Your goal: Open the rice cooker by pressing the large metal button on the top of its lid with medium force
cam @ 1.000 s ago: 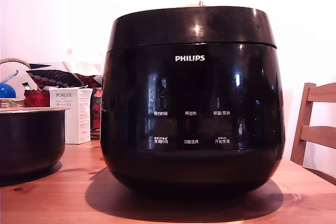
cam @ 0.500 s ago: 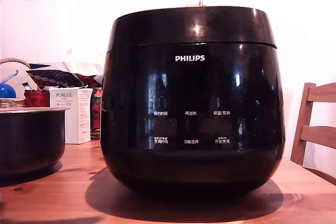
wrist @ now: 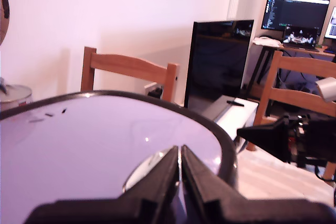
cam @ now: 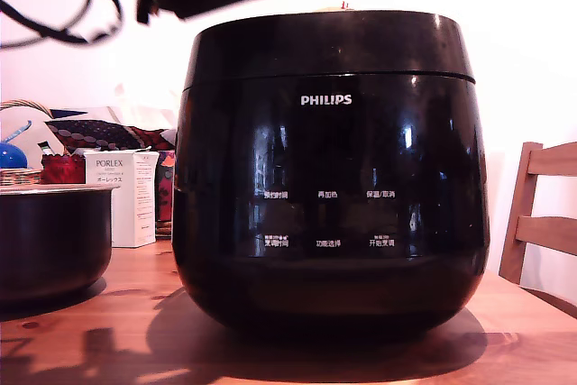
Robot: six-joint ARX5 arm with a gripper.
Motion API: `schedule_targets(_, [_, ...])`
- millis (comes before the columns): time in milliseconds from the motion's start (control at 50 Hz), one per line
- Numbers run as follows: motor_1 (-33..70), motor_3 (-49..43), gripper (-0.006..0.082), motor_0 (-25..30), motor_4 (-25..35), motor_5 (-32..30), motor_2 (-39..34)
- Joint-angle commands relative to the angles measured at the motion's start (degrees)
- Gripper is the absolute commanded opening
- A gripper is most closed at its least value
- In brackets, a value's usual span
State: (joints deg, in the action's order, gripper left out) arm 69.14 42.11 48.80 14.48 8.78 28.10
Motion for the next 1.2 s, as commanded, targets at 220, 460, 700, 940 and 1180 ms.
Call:
schedule_targets(220, [5.14,3.34,-0.0021,0.87,-0.70,-0.26,2.14])
schedule_targets(460, [6.64,-1.20,-0.0021,2.12,-3.56,-2.01,5.60])
schedule_targets(700, [6.47,-17.05,-0.0021,3.69,-5.16,-12.94,11.23])
schedule_targets(940, [6.47,-32.11,-0.0021,3.76,-8.76,-16.74,18.12])
schedule_targets(1180, [6.45,-39.58,-0.0021,3.61,-9.68,-16.72,18.82])
